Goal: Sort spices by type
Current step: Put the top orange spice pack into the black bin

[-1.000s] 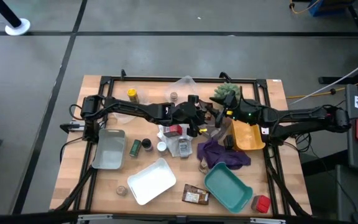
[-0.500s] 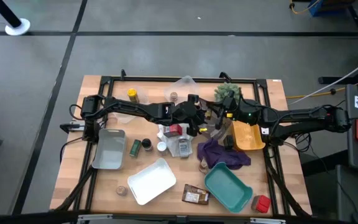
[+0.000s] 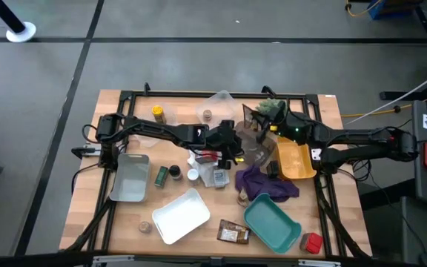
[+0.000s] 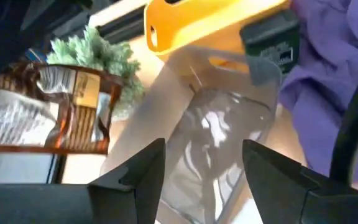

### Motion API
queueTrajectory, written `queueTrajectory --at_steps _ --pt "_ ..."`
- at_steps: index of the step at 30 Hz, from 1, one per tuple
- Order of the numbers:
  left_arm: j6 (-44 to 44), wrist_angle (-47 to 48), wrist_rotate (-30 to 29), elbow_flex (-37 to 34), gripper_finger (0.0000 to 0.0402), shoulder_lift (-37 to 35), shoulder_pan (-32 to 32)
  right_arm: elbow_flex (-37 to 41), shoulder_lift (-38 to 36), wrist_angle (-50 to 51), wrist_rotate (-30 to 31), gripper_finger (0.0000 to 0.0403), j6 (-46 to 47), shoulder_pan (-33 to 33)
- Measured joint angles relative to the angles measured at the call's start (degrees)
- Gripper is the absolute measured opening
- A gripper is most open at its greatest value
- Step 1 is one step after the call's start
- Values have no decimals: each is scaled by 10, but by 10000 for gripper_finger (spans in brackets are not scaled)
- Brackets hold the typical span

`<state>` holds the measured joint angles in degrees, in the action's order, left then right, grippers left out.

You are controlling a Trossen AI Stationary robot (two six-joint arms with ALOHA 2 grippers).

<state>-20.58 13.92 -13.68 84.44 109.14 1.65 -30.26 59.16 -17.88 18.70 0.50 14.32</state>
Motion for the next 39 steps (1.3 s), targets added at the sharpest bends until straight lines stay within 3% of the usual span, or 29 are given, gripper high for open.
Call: queueTrajectory --at_steps 6,19,27,39 --pt "10 24 -2 0 198 0 1 0 12 50 -27 9 36 23" --pt "11 39 -2 0 190 0 1 0 142 9 -43 12 52 22" --pt "7 40 -2 0 188 0 1 0 161 -14 -43 9 52 22" --pt "7 40 -3 0 184 0 1 0 161 -3 -42 64 52 22"
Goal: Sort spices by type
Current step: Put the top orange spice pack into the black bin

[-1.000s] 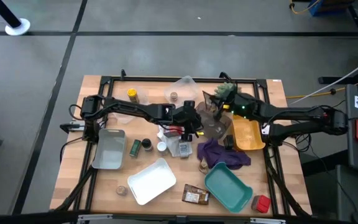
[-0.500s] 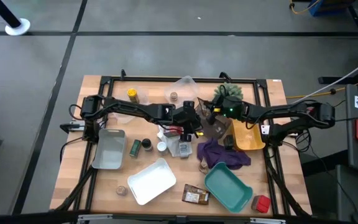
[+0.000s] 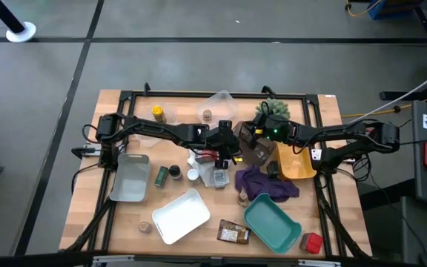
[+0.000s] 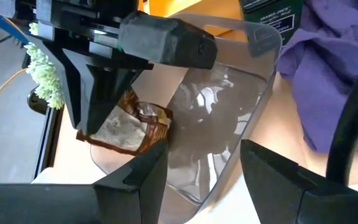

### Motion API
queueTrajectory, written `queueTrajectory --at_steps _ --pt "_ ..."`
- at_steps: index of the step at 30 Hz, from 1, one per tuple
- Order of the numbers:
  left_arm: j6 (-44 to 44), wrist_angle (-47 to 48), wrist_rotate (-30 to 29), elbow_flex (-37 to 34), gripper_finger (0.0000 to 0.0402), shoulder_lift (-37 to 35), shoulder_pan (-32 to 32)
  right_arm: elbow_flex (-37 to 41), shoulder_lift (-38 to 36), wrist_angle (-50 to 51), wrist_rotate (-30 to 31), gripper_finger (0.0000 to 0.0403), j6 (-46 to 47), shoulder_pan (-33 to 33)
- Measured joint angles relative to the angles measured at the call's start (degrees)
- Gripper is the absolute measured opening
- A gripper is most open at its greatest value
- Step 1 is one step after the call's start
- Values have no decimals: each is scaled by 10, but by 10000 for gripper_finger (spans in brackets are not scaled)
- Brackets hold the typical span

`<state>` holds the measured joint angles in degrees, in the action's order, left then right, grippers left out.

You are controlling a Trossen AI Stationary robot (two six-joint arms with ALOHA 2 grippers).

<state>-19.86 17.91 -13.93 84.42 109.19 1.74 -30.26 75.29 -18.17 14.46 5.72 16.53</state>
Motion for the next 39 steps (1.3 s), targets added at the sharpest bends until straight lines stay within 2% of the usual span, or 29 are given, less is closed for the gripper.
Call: queueTrajectory --at_steps 10,14,22,29,33,37,39 --pt "0 0 0 0 184 0 0 -17 -2 31 -18 68 0 0" --pt "0 1 0 -1 184 -11 0 -70 -2 124 -25 88 0 0" --pt "2 17 -2 -1 184 -33 0 -178 -2 290 -21 161 -17 0" --pt "6 50 -3 -1 184 -40 0 -284 -2 445 -27 183 -17 0" --pt "17 70 -3 -1 184 -40 -3 -329 -2 525 -87 184 -11 0" --pt "16 76 7 -1 184 -40 -12 -347 -2 559 -201 184 9 -1" --pt "3 76 43 -1 184 -40 -18 -347 -2 566 -255 184 17 -1"
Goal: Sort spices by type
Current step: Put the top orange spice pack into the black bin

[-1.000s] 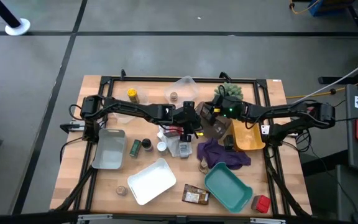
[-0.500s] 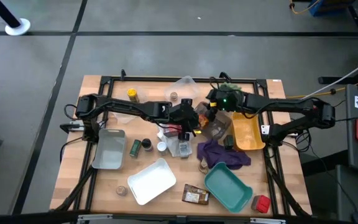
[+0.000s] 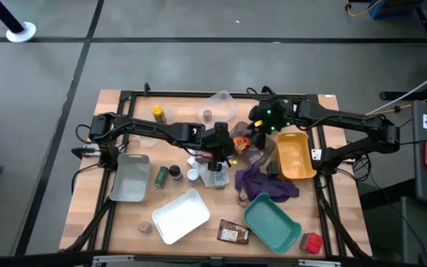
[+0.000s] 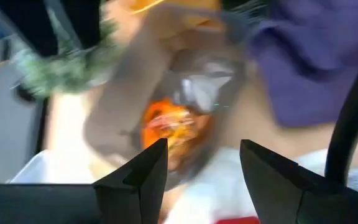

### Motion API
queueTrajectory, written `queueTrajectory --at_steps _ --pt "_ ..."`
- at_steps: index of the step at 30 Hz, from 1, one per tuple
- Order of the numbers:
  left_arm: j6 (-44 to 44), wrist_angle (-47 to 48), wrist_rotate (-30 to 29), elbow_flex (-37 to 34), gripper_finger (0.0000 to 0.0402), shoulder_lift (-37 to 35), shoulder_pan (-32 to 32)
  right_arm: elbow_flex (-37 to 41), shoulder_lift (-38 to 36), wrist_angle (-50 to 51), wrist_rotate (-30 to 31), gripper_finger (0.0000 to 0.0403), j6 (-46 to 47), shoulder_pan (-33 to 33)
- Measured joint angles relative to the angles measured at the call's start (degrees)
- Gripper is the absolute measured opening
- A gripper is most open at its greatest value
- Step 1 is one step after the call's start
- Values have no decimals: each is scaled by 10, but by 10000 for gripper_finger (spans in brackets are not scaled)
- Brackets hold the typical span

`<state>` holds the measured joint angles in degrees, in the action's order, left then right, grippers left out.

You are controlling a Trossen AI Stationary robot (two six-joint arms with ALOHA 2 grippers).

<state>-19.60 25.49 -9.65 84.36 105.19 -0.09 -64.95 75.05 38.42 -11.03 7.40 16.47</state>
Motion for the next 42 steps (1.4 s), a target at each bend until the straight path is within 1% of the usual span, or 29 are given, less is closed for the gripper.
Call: queueTrajectory --at_steps 1,3,5,7,11,14,16,23,25,27,31,34,36,42 --pt "-11 0 25 0 184 0 -3 0 0 4 -22 184 0 0" --pt "-37 -5 80 0 184 0 -11 0 0 15 -42 184 0 0" --pt "-58 -15 129 0 184 0 -20 0 0 28 -41 184 0 0" --pt "-75 -28 161 0 184 0 -29 0 0 37 -36 184 0 0" --pt "-76 -77 173 0 184 0 -46 0 0 39 -15 184 0 1" --pt "-74 -117 176 1 184 9 -54 0 0 37 -13 184 0 1" --pt "-77 -139 191 1 184 24 -59 0 0 37 -12 184 -1 1" --pt "-79 -162 234 1 184 76 -66 0 0 37 -8 184 -2 1" --pt "-78 -166 236 1 184 88 -66 0 0 36 3 184 -2 0" --pt "-74 -188 240 1 184 101 -66 0 0 35 12 184 -3 1" --pt "-74 -222 292 1 184 116 -59 0 0 33 29 184 -3 1" --pt "-72 -234 328 1 184 126 -52 0 0 32 31 184 -3 1" --pt "-70 -235 342 0 184 131 -50 0 0 30 31 184 -3 1" --pt "-38 -278 394 0 184 165 -39 0 1 16 31 184 -3 1"
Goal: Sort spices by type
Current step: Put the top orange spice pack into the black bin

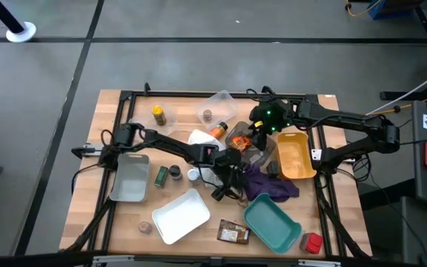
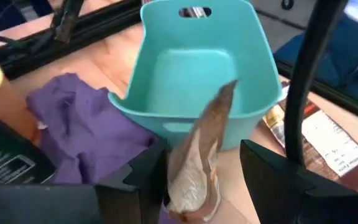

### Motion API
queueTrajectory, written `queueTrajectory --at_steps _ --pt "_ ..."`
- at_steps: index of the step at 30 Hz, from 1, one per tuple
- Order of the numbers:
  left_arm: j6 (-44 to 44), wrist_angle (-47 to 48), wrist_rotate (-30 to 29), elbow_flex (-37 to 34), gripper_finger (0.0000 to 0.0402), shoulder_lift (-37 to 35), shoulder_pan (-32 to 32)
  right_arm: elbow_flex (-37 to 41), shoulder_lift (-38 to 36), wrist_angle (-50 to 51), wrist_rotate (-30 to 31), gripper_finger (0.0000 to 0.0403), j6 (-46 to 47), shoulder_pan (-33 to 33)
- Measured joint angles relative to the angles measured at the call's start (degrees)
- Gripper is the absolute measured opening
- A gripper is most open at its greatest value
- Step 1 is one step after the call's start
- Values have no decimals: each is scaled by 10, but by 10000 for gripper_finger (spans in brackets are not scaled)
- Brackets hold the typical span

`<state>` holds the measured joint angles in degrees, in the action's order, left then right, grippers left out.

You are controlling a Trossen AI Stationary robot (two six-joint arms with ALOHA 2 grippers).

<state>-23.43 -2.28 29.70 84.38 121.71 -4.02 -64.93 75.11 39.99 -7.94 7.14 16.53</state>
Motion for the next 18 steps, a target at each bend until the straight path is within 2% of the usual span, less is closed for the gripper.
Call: queueTrajectory --at_steps 7,10,16,18 --pt "24 -51 37 0 172 25 8 0 0 -1 0 184 0 0" --pt "23 -48 38 0 135 26 7 0 0 -1 0 184 0 0" --pt "23 -47 38 0 20 26 7 0 0 0 0 184 0 0" --pt "27 -46 38 0 8 25 10 0 0 3 -1 184 0 0"
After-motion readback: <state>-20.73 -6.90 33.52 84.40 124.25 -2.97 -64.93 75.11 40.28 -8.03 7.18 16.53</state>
